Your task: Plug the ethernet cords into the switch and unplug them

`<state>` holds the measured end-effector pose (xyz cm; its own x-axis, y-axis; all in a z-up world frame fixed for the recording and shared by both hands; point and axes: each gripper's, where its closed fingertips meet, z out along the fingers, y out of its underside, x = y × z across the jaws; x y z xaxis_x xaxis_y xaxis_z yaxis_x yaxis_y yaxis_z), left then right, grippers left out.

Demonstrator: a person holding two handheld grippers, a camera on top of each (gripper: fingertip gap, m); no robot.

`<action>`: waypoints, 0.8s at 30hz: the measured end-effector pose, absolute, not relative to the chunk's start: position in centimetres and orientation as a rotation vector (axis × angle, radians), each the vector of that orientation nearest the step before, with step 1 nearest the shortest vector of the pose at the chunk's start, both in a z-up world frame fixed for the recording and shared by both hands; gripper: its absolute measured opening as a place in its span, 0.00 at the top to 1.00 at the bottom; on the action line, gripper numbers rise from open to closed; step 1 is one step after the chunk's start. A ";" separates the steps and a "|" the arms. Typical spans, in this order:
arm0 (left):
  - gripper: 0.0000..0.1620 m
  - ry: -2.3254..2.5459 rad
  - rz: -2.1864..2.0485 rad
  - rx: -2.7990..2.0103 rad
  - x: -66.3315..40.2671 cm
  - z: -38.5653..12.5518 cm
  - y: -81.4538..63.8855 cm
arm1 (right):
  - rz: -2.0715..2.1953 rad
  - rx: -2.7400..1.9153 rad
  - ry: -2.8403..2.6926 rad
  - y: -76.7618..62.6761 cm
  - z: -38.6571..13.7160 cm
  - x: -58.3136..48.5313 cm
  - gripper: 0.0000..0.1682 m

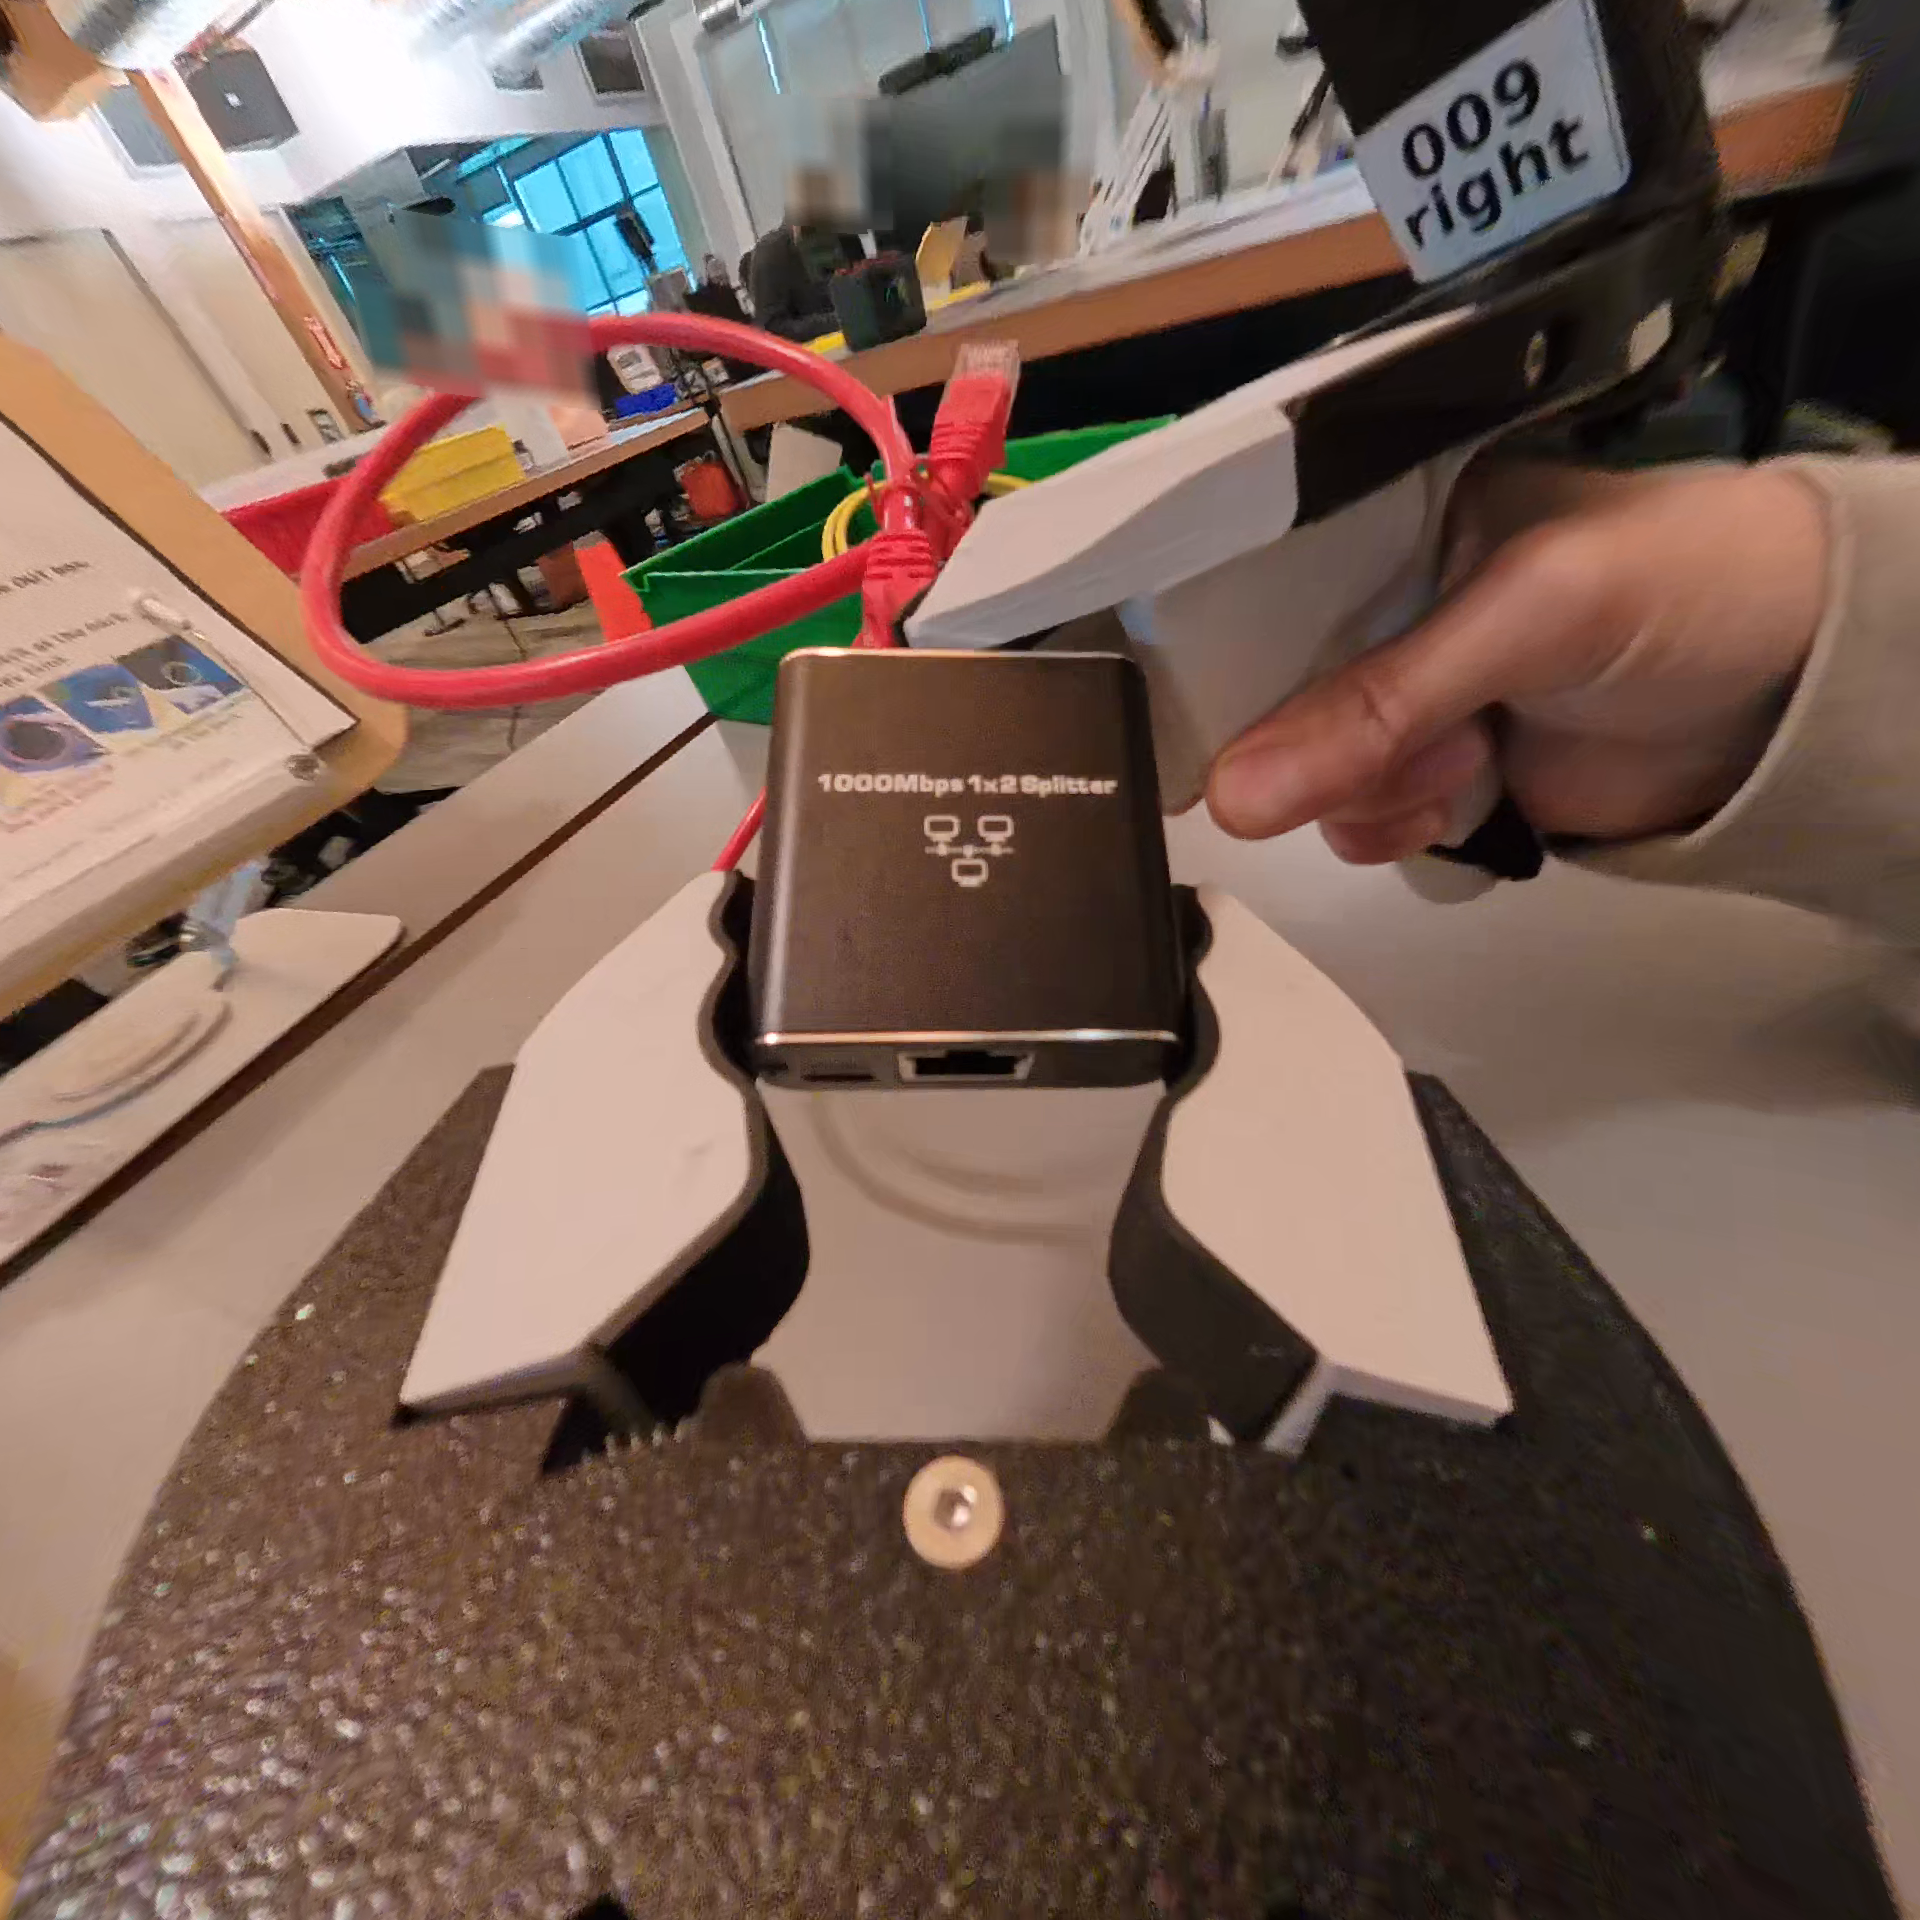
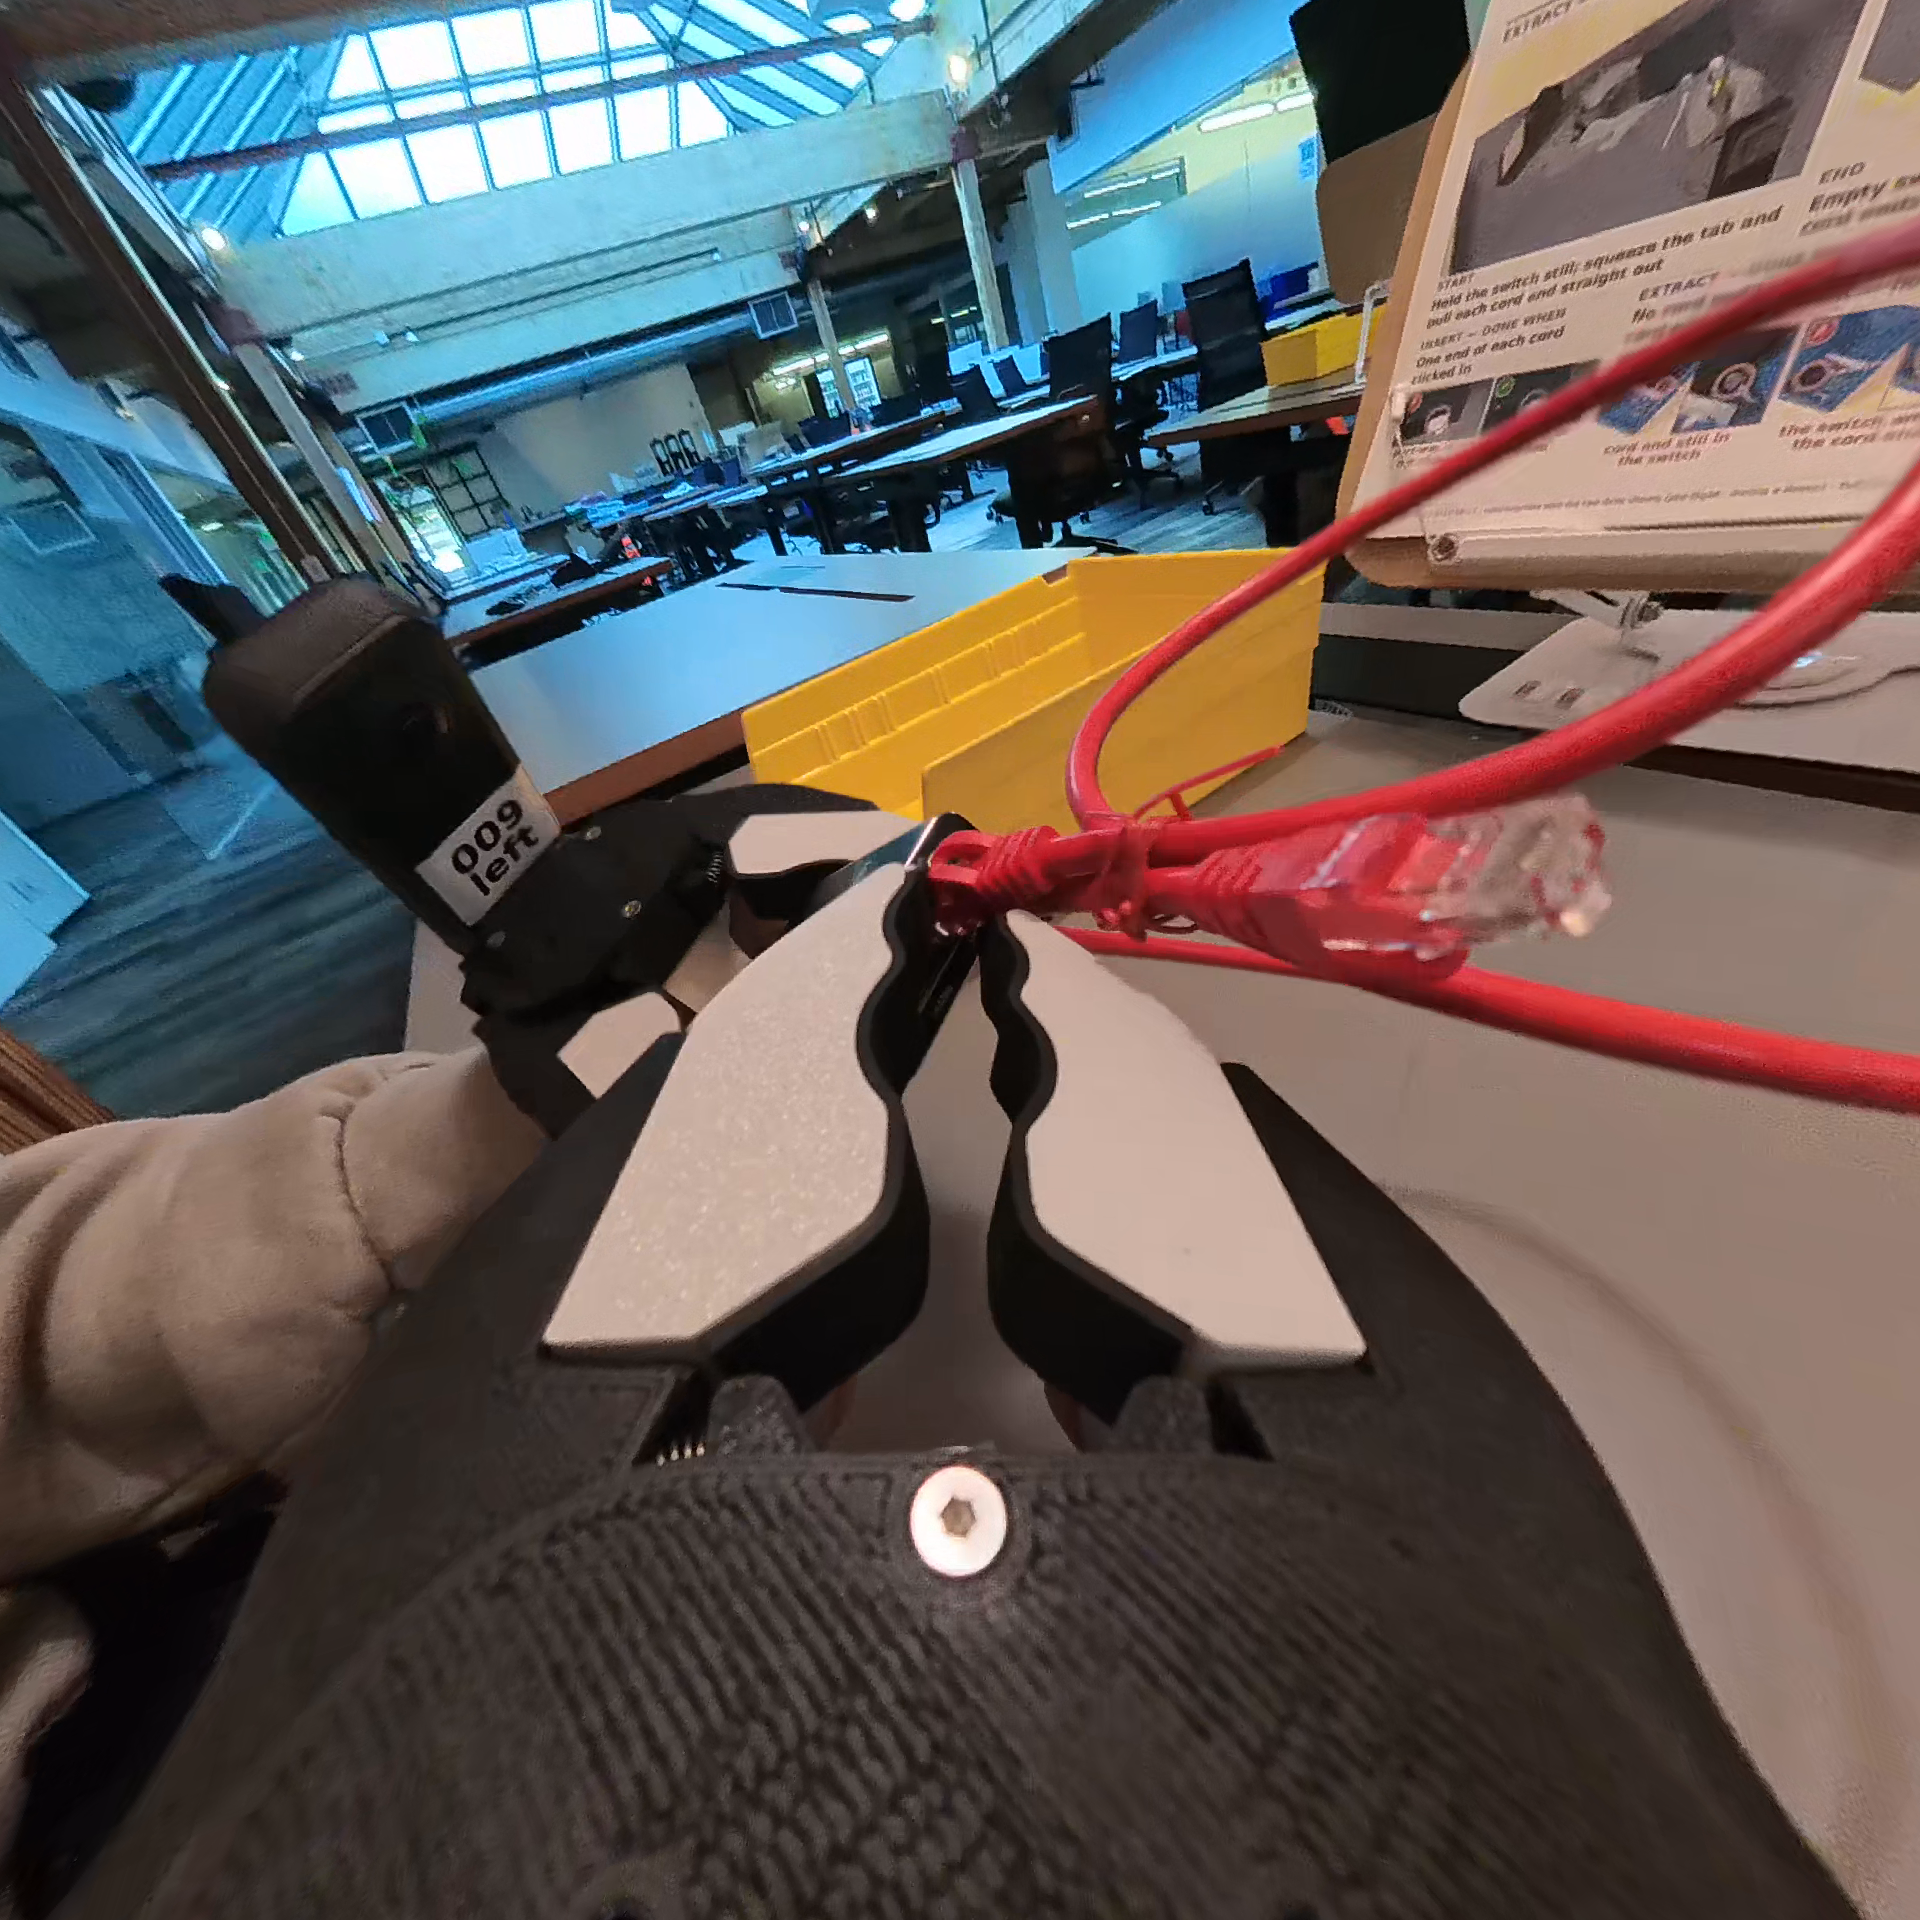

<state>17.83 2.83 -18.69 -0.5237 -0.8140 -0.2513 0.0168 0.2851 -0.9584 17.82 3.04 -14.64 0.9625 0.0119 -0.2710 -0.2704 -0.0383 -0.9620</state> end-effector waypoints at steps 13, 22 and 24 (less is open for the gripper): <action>0.54 1.697 -1.324 -0.773 17.7 -19.1 5.0 | 0.104 -1.446 0.327 -2.1 -10.9 23.2 1.00; 0.54 1.681 -1.321 -0.791 17.9 -17.8 5.8 | 0.226 -1.716 0.422 -2.2 -16.5 23.1 0.99; 0.54 1.670 -1.362 -0.815 17.8 -17.6 6.2 | 0.097 -1.815 0.378 -2.8 -17.7 24.7 0.98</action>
<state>17.81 6.17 -17.57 -0.4600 -0.8675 -0.1895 0.0110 0.2079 -0.9781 24.70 -2.82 -17.71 0.9434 -0.2048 -0.2609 -0.3053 -0.2284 -0.9245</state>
